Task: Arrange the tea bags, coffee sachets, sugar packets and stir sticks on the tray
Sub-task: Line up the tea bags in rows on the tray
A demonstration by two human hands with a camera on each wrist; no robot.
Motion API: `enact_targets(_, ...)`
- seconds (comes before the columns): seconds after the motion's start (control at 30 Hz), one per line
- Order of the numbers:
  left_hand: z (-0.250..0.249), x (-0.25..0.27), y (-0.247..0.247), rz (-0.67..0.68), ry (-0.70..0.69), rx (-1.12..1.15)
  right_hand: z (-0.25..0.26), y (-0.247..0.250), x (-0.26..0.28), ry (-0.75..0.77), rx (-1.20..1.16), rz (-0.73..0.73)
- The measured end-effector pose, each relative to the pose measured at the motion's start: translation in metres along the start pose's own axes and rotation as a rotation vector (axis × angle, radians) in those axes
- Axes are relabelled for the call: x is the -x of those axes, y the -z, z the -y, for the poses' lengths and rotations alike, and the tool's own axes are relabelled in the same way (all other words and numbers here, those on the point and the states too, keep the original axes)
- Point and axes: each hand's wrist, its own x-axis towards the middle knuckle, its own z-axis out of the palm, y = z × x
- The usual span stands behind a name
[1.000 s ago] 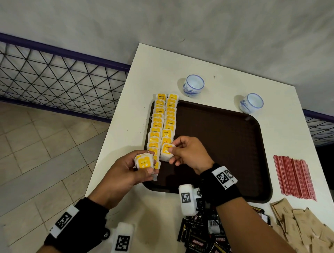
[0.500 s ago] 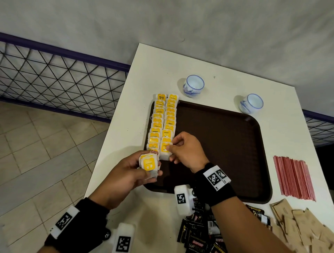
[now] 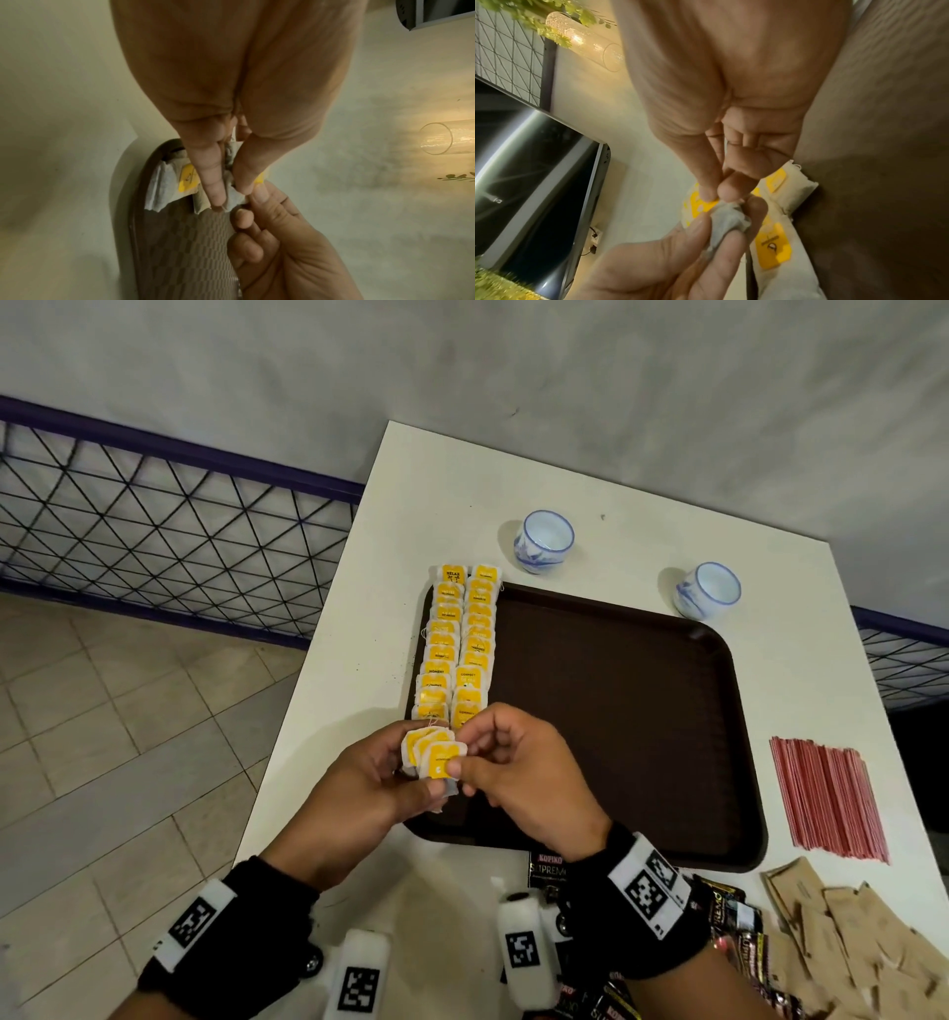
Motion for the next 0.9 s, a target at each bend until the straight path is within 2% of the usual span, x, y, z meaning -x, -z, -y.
enact_targets(0.3,0.000,-0.004,0.006,-0.094,0.013,0.120,0.000,0.014,0.003,-0.001,0.002,0.003)
enact_targets(0.53,0.001,-0.002,0.012,-0.132,0.038,0.138,-0.004,0.036,-0.004,-0.053,0.080,-0.109)
enact_targets(0.9,0.001,-0.003,0.011,-0.128,0.051,0.128,-0.016,0.036,-0.016,-0.190,0.034,-0.024)
